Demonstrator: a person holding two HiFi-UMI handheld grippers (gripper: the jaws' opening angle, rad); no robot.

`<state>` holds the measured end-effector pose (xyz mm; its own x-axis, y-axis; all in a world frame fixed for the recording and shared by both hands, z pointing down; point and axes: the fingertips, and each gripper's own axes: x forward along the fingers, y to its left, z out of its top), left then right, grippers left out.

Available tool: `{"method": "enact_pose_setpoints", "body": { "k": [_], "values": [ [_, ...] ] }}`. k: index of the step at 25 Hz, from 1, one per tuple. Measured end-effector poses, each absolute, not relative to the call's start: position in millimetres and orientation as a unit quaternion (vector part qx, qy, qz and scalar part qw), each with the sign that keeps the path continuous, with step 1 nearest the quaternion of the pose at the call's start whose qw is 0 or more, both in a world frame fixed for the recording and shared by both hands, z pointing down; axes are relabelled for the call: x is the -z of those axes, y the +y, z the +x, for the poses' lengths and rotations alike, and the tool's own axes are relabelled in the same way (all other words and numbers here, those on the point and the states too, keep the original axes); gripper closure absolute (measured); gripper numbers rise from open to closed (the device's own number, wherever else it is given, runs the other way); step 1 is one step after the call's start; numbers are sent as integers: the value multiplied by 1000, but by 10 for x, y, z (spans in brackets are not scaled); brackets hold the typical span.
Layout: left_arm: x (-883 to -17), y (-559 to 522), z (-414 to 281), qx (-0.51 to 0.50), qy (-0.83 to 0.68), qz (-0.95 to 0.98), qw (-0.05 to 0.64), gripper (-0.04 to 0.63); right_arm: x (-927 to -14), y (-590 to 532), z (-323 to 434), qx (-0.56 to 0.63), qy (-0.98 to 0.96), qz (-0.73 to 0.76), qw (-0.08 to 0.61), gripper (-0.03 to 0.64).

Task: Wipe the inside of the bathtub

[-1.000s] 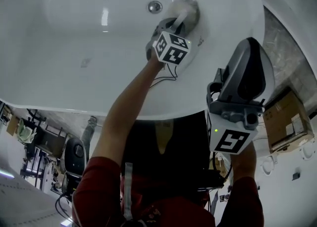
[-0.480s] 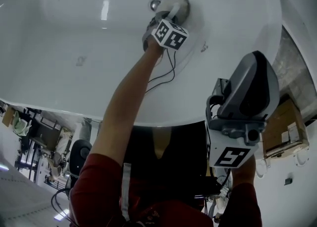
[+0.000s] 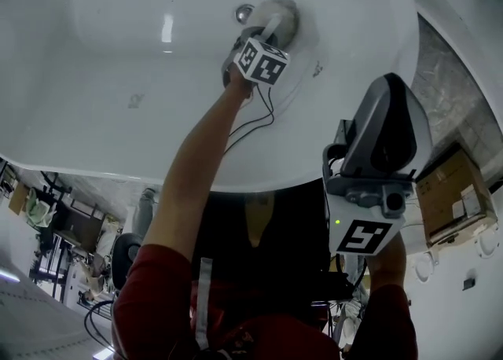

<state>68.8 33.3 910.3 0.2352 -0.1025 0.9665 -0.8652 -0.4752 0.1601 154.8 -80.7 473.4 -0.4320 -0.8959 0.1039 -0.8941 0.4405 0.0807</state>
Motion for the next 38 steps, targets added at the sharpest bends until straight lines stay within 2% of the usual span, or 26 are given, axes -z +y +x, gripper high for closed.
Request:
{"method": "enact_pose_setpoints", "body": {
  "k": [9, 18, 27, 38],
  "values": [
    [-7434, 559, 1057, -424, -273, 791, 346, 503, -3896, -588, 1742, 53, -815, 572, 71, 606],
    [-5868, 1266, 1272, -409, -123, 834, 349, 503, -3008, -207, 2045, 84, -758, 642, 78, 606],
    [-5953, 1703, 1399, -447, -64, 824, 341, 503, -2762, -118, 2092, 91, -742, 660, 74, 606],
    [-6476, 1626, 1353, -464, -79, 816, 337, 503, -3237, -203, 2062, 62, -759, 643, 83, 606]
  ]
}}
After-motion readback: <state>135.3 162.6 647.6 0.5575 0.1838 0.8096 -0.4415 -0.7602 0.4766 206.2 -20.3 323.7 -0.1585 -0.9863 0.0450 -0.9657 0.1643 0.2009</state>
